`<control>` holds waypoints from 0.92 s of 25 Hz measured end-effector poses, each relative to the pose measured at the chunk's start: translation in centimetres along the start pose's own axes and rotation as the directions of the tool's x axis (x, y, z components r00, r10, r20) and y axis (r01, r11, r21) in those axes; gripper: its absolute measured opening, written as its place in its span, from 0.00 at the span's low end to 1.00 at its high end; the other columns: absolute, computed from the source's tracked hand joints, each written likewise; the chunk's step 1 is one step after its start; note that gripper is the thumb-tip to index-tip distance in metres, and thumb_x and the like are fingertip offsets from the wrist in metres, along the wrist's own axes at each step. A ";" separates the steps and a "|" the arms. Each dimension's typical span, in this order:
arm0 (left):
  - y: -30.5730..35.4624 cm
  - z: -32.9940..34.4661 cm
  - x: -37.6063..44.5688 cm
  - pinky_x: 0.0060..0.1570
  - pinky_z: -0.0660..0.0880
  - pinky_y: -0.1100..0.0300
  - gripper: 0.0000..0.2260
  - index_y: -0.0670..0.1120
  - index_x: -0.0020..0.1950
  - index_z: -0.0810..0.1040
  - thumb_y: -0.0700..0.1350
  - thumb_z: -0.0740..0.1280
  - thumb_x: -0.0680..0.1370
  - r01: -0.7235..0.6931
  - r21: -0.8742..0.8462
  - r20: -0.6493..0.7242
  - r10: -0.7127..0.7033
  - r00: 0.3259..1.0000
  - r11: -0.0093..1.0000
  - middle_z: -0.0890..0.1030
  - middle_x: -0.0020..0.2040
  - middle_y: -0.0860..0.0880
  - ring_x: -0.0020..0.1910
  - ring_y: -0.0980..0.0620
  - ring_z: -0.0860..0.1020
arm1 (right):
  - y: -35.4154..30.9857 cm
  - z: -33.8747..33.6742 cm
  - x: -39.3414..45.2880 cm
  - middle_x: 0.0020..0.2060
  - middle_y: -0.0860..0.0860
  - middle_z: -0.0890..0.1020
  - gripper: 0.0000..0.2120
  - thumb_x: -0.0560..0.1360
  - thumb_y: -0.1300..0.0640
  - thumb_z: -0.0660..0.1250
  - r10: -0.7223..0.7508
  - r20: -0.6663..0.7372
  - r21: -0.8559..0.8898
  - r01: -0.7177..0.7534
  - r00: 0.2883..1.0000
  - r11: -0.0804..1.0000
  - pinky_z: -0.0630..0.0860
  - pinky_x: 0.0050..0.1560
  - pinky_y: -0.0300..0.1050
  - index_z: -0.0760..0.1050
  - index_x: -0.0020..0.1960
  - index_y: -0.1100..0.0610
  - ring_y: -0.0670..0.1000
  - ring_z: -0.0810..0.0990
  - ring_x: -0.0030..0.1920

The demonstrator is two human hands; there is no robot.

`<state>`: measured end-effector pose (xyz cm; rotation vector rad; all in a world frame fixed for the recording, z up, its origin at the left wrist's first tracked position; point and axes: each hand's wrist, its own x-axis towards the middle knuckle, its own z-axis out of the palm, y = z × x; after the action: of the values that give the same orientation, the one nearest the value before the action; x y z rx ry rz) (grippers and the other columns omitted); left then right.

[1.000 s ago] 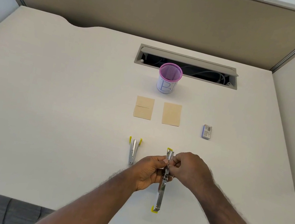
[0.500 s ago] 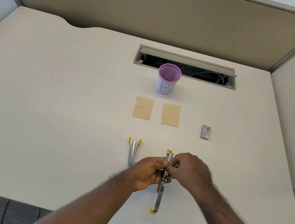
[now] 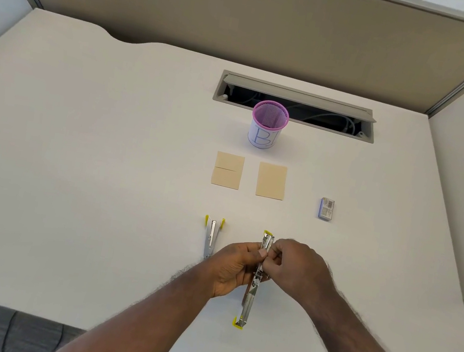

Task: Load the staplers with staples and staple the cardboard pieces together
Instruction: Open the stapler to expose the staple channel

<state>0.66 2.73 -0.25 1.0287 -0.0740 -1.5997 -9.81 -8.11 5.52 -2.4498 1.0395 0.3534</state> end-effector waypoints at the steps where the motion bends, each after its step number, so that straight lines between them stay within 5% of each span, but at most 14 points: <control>1: -0.1 -0.1 0.0 0.47 0.80 0.59 0.13 0.36 0.63 0.76 0.40 0.62 0.82 -0.003 -0.006 -0.005 0.003 1.000 1.000 0.80 0.47 0.43 0.42 0.51 0.79 | 0.1 0.1 -0.1 0.38 0.44 0.81 0.07 0.70 0.46 0.65 0.010 -0.027 0.038 -0.009 1.000 0.999 0.71 0.38 0.41 0.76 0.40 0.49 0.46 0.79 0.40; 6: -0.6 -0.3 0.1 0.47 0.80 0.57 0.12 0.35 0.62 0.76 0.40 0.62 0.82 -0.010 0.027 -0.034 0.011 0.999 1.000 0.79 0.47 0.42 0.42 0.51 0.79 | 0.6 0.4 -0.1 0.36 0.44 0.81 0.06 0.65 0.47 0.70 0.020 -0.061 0.284 -0.002 0.998 0.959 0.77 0.39 0.44 0.75 0.35 0.47 0.44 0.80 0.38; 15: -0.5 0.0 0.7 0.49 0.79 0.56 0.11 0.38 0.60 0.79 0.41 0.64 0.81 -0.041 0.137 -0.080 0.052 0.995 0.990 0.82 0.43 0.46 0.41 0.53 0.81 | 1.7 1.1 1.2 0.33 0.43 0.81 0.09 0.62 0.42 0.65 -0.035 -0.058 0.360 0.054 0.998 0.932 0.81 0.41 0.52 0.74 0.40 0.44 0.45 0.80 0.36; 17: -0.4 0.1 1.0 0.46 0.78 0.58 0.08 0.42 0.57 0.80 0.42 0.64 0.81 -0.055 0.191 -0.163 0.087 0.983 0.980 0.84 0.45 0.47 0.44 0.52 0.83 | 2.0 1.3 1.3 0.36 0.42 0.81 0.03 0.66 0.47 0.66 -0.058 -0.068 0.384 0.080 0.996 0.920 0.81 0.44 0.50 0.75 0.40 0.40 0.43 0.81 0.39; 23: 0.6 0.6 2.4 0.42 0.76 0.58 0.05 0.47 0.45 0.80 0.42 0.67 0.79 -0.058 0.283 -0.343 0.157 0.926 0.957 0.84 0.45 0.46 0.44 0.49 0.81 | 3.3 2.1 1.8 0.41 0.40 0.81 0.18 0.73 0.61 0.71 -0.039 -0.158 0.441 0.106 0.987 0.891 0.73 0.42 0.27 0.76 0.41 0.35 0.34 0.79 0.40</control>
<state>0.87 0.28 -0.95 1.4936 -0.0965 -1.2977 -11.15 -10.20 2.02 -2.1055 0.9563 -0.0893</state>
